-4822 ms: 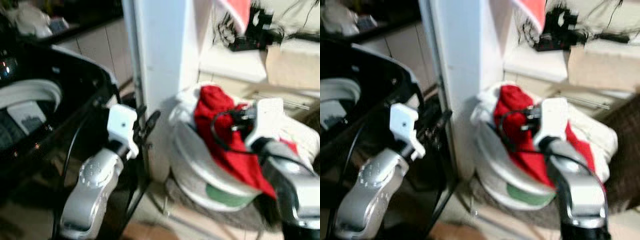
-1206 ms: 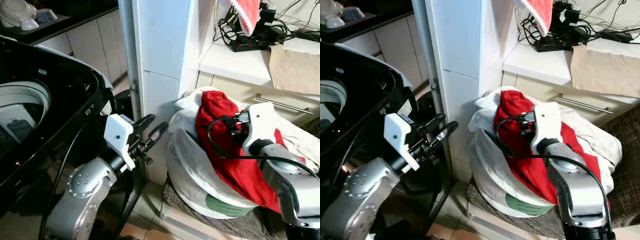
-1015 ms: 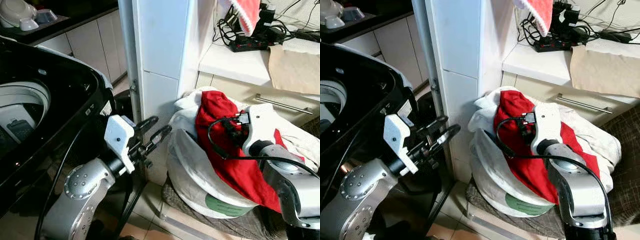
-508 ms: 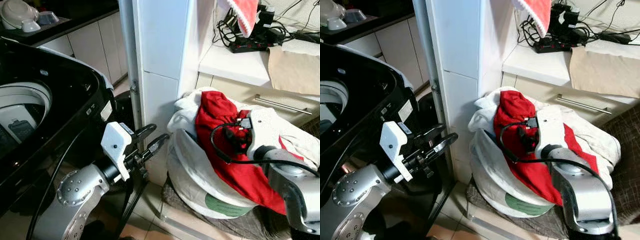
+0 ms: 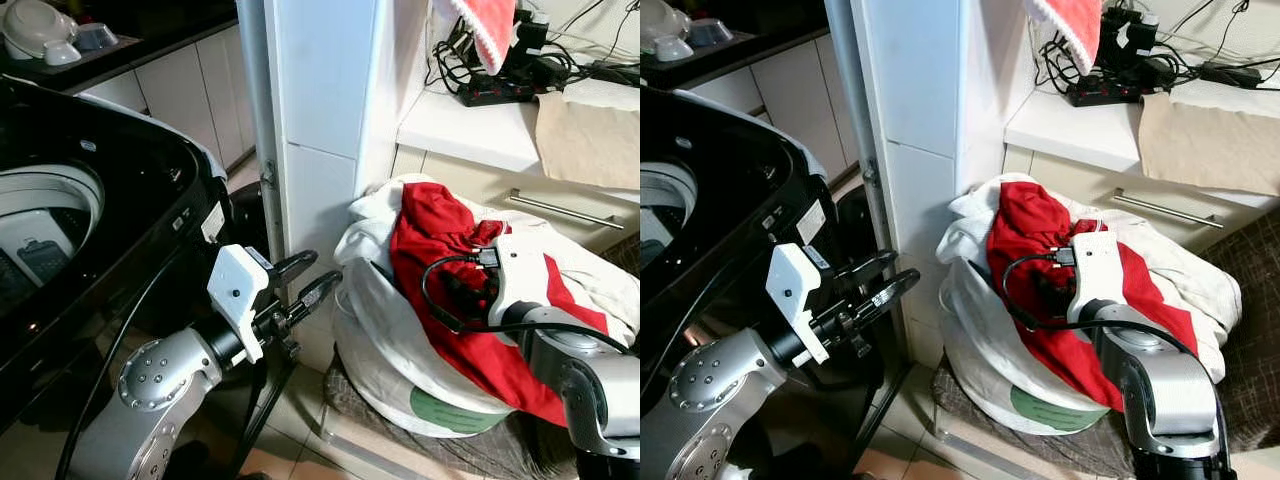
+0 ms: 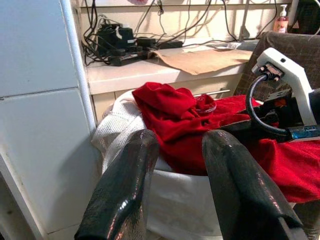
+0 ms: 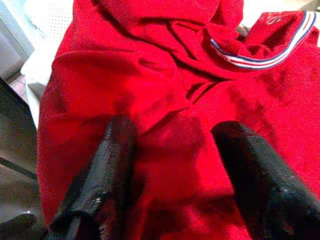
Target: Clothes washing
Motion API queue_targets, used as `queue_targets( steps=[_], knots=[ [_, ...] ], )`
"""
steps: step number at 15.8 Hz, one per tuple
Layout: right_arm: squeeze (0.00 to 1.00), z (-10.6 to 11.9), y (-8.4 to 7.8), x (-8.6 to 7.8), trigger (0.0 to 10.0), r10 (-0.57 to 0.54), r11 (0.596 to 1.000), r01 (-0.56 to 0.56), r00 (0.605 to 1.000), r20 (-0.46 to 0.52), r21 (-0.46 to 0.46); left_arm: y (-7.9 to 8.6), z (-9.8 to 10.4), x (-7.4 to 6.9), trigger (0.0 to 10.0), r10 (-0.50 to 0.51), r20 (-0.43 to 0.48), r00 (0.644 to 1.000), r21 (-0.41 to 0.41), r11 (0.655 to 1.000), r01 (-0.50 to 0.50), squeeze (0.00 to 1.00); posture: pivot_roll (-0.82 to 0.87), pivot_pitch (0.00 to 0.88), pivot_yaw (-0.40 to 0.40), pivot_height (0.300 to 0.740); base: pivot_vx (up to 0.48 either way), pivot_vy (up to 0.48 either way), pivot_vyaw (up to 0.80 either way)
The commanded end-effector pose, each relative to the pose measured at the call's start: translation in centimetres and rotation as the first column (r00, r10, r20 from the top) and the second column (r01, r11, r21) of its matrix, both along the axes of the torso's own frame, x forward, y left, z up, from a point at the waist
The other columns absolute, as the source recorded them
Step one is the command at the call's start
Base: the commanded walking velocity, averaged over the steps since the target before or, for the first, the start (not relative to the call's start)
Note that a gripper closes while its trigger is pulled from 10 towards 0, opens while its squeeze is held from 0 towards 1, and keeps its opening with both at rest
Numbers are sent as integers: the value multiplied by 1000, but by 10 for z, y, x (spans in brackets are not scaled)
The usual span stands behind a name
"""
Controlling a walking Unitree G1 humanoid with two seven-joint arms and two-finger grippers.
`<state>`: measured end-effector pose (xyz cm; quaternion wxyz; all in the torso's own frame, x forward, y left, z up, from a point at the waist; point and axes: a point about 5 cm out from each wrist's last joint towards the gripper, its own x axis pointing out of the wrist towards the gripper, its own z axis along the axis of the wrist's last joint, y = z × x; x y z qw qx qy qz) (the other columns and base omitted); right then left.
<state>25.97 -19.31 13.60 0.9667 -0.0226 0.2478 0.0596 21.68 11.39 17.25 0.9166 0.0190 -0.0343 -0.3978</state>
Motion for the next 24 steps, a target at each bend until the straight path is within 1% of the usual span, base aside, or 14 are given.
queue_targets(
  steps=[1, 8, 13, 15, 16, 17, 18, 19, 20, 21, 22, 23, 24],
  knots=[
    [0, -4, -4, -1, 0, -9, 1000, 9, 999, -32, -4, -2, 2, -1, 10000, -6, 4, 1000, 4, 1000, 6, 0, -27, 13, 19, 740, 0, 0, 0],
    [0, -1, -4, -2, 0, 21, 1000, -21, 999, -25, 8, -3, 1, 2, 10000, 5, -1, 1000, 7, 1000, -5, 0, -30, 15, 23, 740, 0, 0, 0],
    [0, 1, -3, -2, 0, 37, 999, -36, 999, -20, 41, -3, 2, 3, 10000, 19, 5, 1000, 2, 1000, -20, 0, -33, 12, 23, 740, 0, 0, 0],
    [0, 3, 0, -2, 0, 60, 995, -58, 998, -17, 83, 0, 0, 9, 10000, 85, 6, 996, 29, 996, -85, 0, -34, 12, 23, 740, 0, 0, 0],
    [0, 10, 13, -2, 0, 152, 973, -151, 988, 5, 175, 2, 1, 15, 10000, 134, 15, 991, 16, 991, -134, 0, -36, 10, 26, 740, 0, 0, 0],
    [0, 21, 27, -1, 0, 232, 931, -236, 972, 48, 279, 2, 4, 19, 10000, 158, 23, 987, -8, 987, -158, 0, -35, 7, 24, 740, 0, 0, 0],
    [0, 41, 43, 2, 0, 305, 860, -331, 943, 131, 387, 0, 8, 23, 10000, 161, 45, 986, -16, 987, -161, 0, -34, 4, 22, 740, 0, 0, 0],
    [0, 53, 50, 5, 0, 339, 818, -384, 923, 180, 428, -1, 11, 25, 10000, 172, 53, 984, -26, 985, -171, 0, -34, 2, 19, 740, 0, 0, 0],
    [0, 75, 60, 9, 0, 381, 751, -460, 888, 257, 474, -1, 16, 29, 10000, 196, 80, 977, -38, 980, -194, 0, -33, 0, 15, 740, 0, 0, 0],
    [0, 93, 64, 14, 0, 399, 696, -507, 862, 314, 508, -2, 19, 32, 10000, 206, 89, 974, -54, 978, -202, 0, -32, 0, 9, 740, 0, 0, 0],
    [0, 97, 65, 15, 0, 403, 684, -518, 855, 325, 514, -2, 20, 33, 10000, 206, 93, 974, -56, 978, -201, 0, -32, 0, 8, 740, 0, 0, 0],
    [0, 108, 67, 18, 0, 416, 635, -551, 835, 361, 542, -4, 23, 33, 10000, 185, 96, 978, -79, 981, -177, 1000, -32, 0, 2, 740, 0, 0, 0],
    [0, 118, 69, 18, 0, 431, 577, -583, 812, 393, 572, -8, 27, 31, 10000, 132, 105, 986, -112, 986, -121, 1000, -31, 0, -4, 740, 0, 0, 0]
  ],
)
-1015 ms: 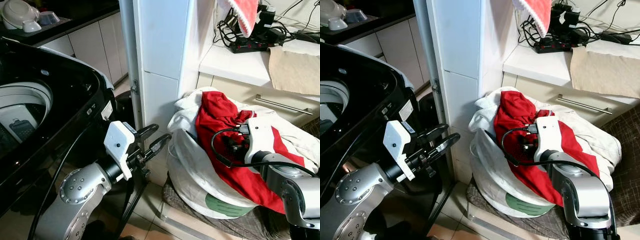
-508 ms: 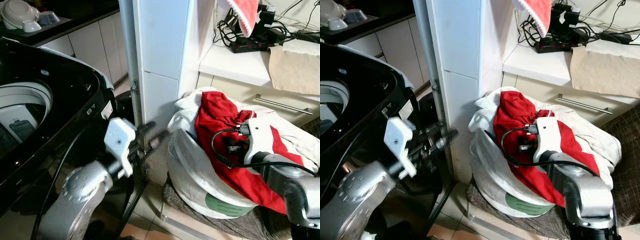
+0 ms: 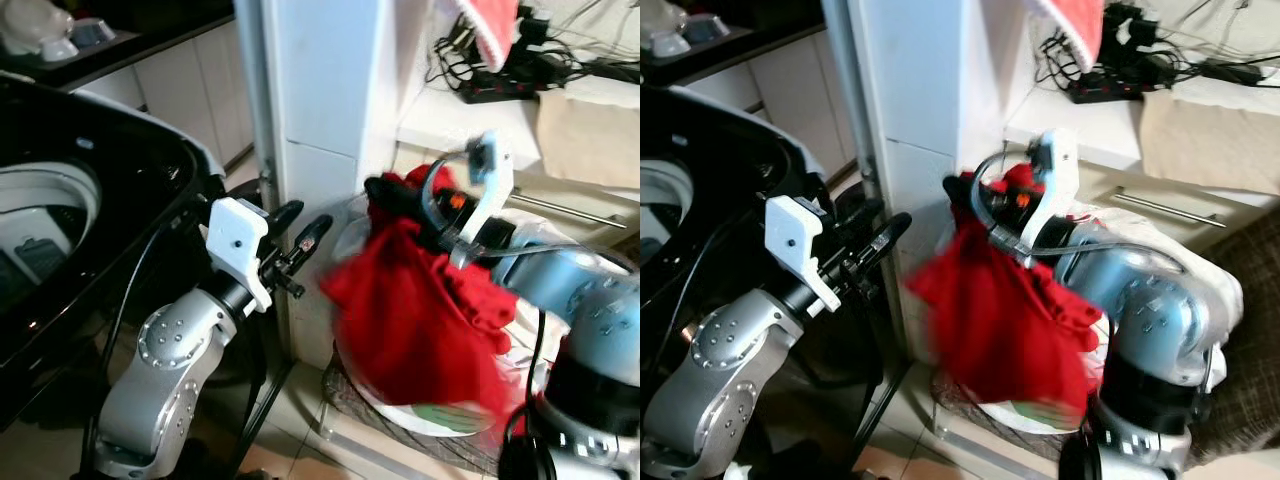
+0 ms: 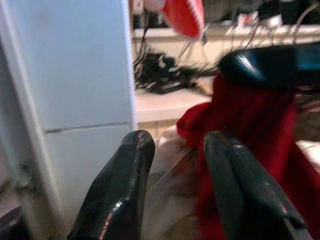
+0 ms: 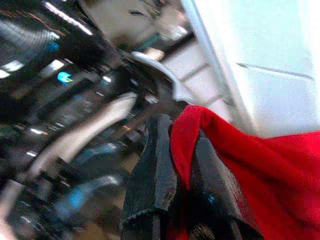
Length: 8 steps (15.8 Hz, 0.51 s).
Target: Clothes washing
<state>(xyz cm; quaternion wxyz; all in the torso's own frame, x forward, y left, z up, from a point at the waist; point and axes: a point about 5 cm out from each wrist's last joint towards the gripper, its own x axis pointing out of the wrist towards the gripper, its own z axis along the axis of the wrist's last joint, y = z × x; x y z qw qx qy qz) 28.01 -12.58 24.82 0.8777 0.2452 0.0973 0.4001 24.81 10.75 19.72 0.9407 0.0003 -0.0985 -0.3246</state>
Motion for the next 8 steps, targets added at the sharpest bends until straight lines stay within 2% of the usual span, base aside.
queue_targets(
  steps=[1, 2, 4, 8],
  knots=[
    [0, 9, 1, -2, 0, 53, 998, -54, 998, 21, 44, -6, 5, -2, 10000, -62, 21, 998, -30, 998, 62, 1000, -30, 0, -12, 740, 0, 0, 0],
    [0, 13, 1, -4, 0, 91, 992, -93, 996, 19, 81, -13, 11, -5, 10000, -126, 36, 991, -69, 989, 128, 1000, -30, 0, -17, 740, 0, 0, 0],
    [0, 18, 1, -5, 0, 141, 983, -142, 990, 18, 119, -24, 15, -5, 10000, -185, 59, 981, -81, 979, 189, 1000, -38, 0, -18, 740, 0, 0, 0],
    [0, 29, 2, -8, 0, 191, 968, -193, 981, 29, 163, -35, 19, -1, 10000, -234, 83, 969, -98, 966, 241, 1000, -51, 0, -18, 740, 0, 0, 0]
  ],
)
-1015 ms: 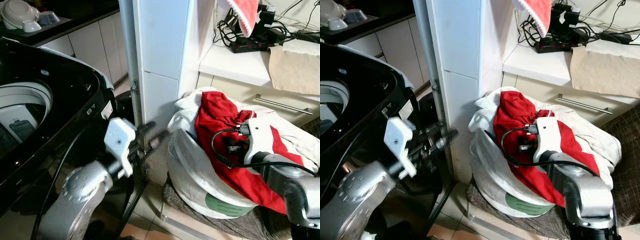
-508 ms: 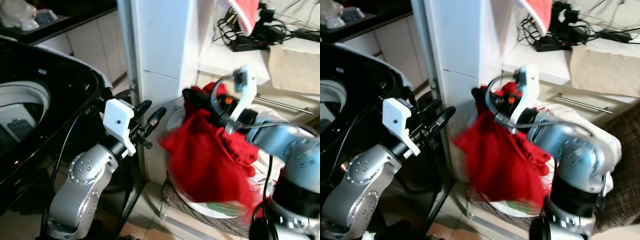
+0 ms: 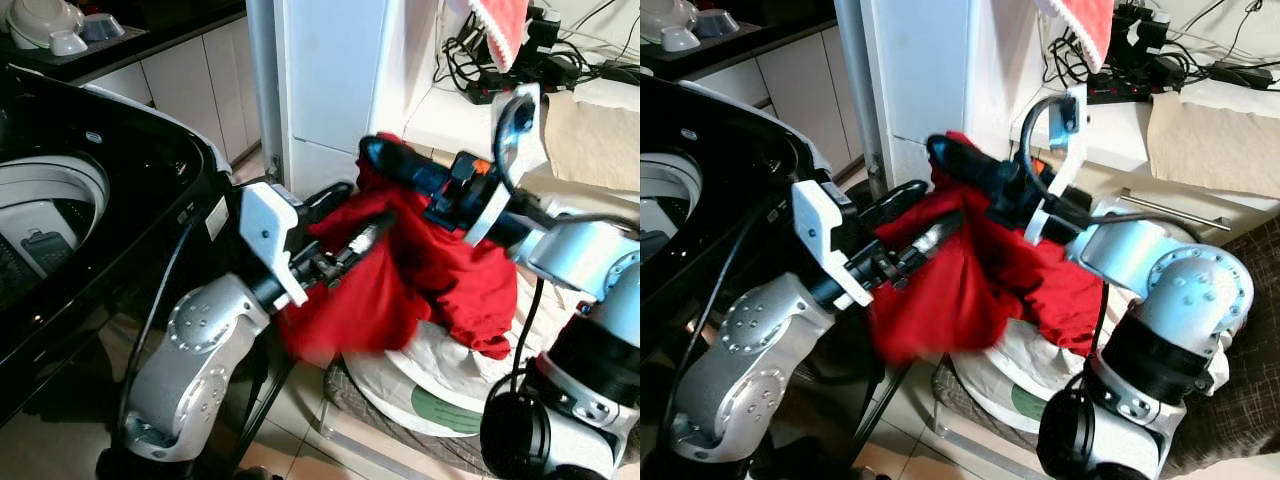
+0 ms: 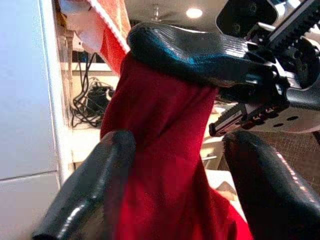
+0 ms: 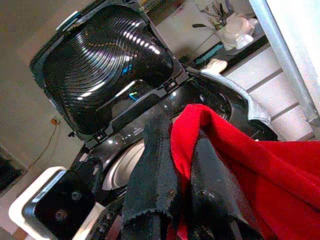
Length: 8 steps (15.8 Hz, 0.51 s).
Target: Clothes washing
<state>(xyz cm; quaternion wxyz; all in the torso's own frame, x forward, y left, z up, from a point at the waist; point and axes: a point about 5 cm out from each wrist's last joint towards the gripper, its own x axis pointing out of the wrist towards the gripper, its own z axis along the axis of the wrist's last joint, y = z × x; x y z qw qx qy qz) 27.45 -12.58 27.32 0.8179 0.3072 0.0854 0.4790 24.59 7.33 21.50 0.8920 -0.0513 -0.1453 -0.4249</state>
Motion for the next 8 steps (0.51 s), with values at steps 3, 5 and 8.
queue_targets(
  steps=[3, 5, 8],
  knots=[
    [0, 4, 2, -4, 0, 36, 999, -36, 999, 4, -4, -8, -1, -1, 10000, -52, 1, 999, 7, 999, 52, 1000, -54, 0, -18, 740, 0, 0, 0],
    [0, 5, 2, -5, 0, 42, 999, -42, 999, 0, 1, -12, -8, -2, 10000, -50, 22, 998, 79, 996, 48, 1000, -56, 0, -14, 740, 0, 0, 0],
    [0, 6, 2, -6, 0, 40, 999, -40, 999, -3, -1, -10, -12, 1, 0, -43, -13, 999, 79, 996, 44, 0, -58, 0, -9, 740, 0, 0, 0]
  ],
)
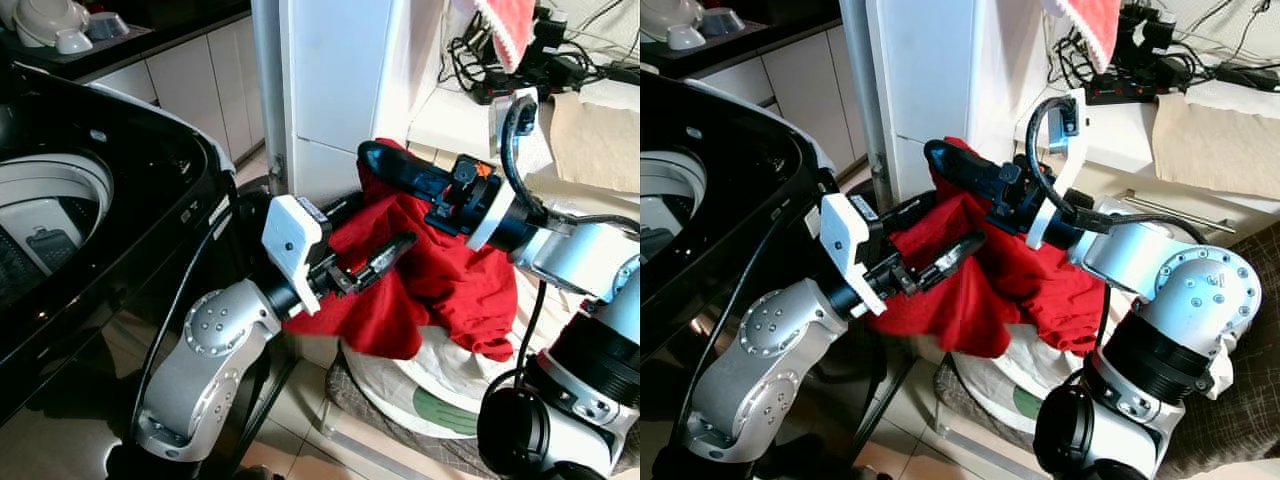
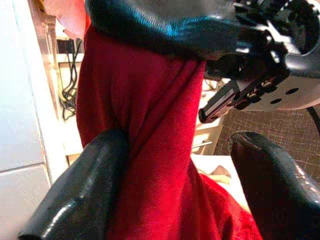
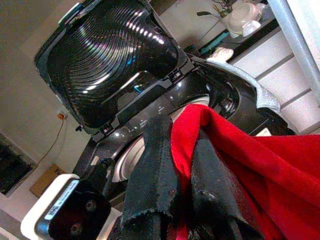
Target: Clothes washing
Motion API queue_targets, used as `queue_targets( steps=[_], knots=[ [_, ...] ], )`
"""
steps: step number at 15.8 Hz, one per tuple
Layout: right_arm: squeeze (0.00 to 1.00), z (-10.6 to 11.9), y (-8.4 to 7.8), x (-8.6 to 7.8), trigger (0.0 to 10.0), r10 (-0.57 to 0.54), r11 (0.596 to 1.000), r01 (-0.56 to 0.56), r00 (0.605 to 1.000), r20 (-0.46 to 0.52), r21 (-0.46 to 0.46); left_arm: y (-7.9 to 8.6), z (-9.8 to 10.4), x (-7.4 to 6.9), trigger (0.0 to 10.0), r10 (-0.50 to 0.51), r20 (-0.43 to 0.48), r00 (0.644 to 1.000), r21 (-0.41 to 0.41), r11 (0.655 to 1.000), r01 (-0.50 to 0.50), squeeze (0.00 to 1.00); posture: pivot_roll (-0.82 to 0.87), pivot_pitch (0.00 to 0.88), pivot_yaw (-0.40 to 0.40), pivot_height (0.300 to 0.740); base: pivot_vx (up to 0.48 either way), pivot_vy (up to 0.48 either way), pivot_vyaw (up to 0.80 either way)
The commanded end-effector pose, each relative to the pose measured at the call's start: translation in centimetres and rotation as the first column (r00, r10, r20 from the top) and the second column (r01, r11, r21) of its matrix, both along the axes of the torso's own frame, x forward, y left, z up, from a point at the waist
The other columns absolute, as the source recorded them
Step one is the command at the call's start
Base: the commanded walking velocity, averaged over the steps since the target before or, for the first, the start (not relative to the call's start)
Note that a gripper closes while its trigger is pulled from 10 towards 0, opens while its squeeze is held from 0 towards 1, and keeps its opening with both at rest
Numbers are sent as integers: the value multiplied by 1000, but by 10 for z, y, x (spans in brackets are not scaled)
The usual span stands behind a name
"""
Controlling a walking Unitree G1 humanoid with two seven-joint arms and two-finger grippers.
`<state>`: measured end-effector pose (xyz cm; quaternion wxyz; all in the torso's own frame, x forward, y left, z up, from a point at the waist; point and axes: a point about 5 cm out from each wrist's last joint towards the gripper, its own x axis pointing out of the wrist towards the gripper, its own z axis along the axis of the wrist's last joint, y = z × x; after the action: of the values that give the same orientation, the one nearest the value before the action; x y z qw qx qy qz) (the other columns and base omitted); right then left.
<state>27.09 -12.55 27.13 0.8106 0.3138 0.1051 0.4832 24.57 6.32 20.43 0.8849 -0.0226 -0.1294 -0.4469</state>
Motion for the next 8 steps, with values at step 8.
queue_targets(
  steps=[8],
  knots=[
    [0, 6, 3, -4, 0, 6, 1000, -7, 1000, 24, 11, 4, -7, 2, 0, -7, -34, 999, 29, 1000, 8, 0, -52, 0, -1, 740, 0, 0, 0]
  ],
)
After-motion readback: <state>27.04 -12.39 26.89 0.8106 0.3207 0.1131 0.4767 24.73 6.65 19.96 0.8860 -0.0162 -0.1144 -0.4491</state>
